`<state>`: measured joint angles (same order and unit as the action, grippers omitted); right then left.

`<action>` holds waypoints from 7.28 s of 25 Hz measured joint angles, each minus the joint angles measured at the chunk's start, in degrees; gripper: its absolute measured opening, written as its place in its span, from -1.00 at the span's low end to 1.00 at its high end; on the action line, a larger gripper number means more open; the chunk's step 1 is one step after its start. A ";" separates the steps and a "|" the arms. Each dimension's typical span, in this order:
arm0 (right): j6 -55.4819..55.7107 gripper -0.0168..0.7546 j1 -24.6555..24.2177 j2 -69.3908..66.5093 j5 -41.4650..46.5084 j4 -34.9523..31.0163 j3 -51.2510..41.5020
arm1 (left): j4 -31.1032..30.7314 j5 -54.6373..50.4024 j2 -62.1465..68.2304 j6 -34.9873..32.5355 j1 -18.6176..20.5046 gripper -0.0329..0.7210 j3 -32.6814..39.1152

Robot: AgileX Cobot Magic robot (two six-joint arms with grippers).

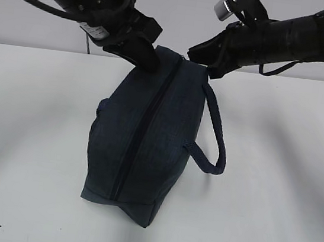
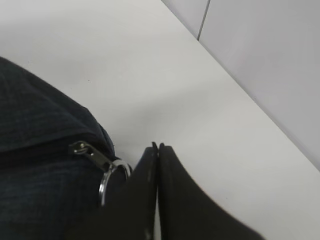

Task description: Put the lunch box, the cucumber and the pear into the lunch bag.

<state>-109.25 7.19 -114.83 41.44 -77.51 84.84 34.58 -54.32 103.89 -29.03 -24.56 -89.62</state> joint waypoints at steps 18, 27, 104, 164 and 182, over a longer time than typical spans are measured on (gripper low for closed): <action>2.74 -0.01 0.00 0.00 -0.82 18.17 0.00 | -1.18 0.48 0.00 -1.77 0.00 -0.87 0.00; 1.86 0.13 0.00 0.00 0.63 12.60 0.00 | -1.18 0.52 0.00 -1.77 0.00 -0.87 0.00; 4.37 -0.37 1.78 -4.41 -15.02 4.51 0.15 | 9.76 7.01 2.75 -11.39 0.31 -0.87 0.09; 93.50 0.18 1.52 36.76 29.52 68.35 -2.23 | -30.47 -17.34 -22.80 21.38 3.15 0.34 0.03; 102.25 0.18 1.52 67.99 31.10 74.41 -3.99 | -30.52 -18.47 -53.28 24.32 3.15 0.34 6.67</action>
<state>-7.01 8.71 -46.84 72.54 -3.10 80.84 4.06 -72.80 50.62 -4.71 -21.41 -82.95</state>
